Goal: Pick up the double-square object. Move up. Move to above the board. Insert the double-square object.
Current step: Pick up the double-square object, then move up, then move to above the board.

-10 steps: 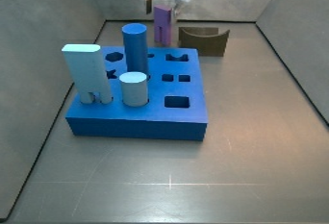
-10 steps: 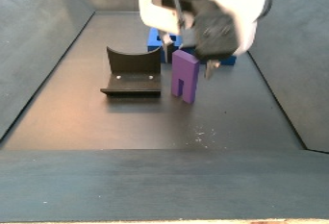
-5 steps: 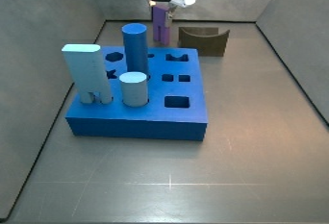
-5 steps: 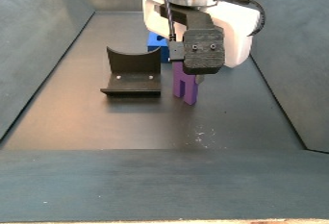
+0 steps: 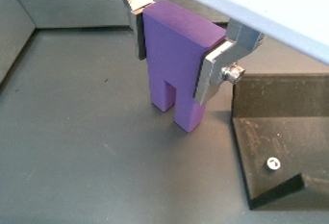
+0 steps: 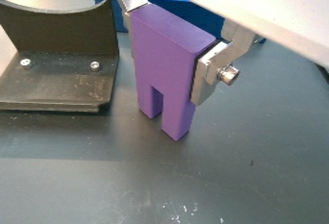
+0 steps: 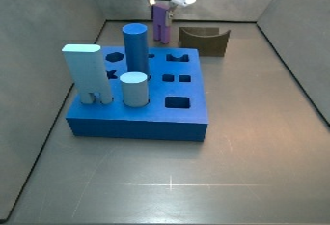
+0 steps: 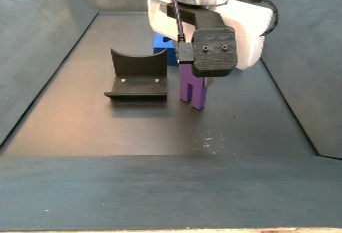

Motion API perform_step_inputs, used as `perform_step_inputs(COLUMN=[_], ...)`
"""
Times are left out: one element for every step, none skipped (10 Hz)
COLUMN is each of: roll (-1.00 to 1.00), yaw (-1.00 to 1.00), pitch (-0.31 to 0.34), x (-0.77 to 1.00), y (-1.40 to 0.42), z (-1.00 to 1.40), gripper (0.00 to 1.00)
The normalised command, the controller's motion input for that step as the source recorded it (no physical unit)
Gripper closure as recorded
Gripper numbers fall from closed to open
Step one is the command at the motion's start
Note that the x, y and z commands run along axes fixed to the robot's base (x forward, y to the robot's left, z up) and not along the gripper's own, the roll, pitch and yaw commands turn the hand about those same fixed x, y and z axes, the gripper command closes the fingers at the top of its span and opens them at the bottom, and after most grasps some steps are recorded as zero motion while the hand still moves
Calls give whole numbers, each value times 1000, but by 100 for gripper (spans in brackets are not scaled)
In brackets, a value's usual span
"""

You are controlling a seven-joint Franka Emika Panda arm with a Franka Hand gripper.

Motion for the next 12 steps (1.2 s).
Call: perform_step_inputs(roll=[0, 0, 0, 0, 0, 0, 4, 164, 155, 141, 103, 78], yaw=[0, 0, 0, 0, 0, 0, 36, -109, -131, -124, -88, -66], pitch=[0, 0, 0, 0, 0, 0, -11, -180, -145, -115, -28, 21], x=[0, 0, 0, 0, 0, 0, 7, 30, 23, 16, 10, 8], y=[0, 0, 0, 0, 0, 0, 24, 161, 159, 152, 138, 131], z=[0, 0, 0, 0, 0, 210, 194, 1000, 1000, 1000, 1000, 1000], gripper=[100, 100, 100, 100, 100, 100, 100, 100, 100, 100, 100, 100])
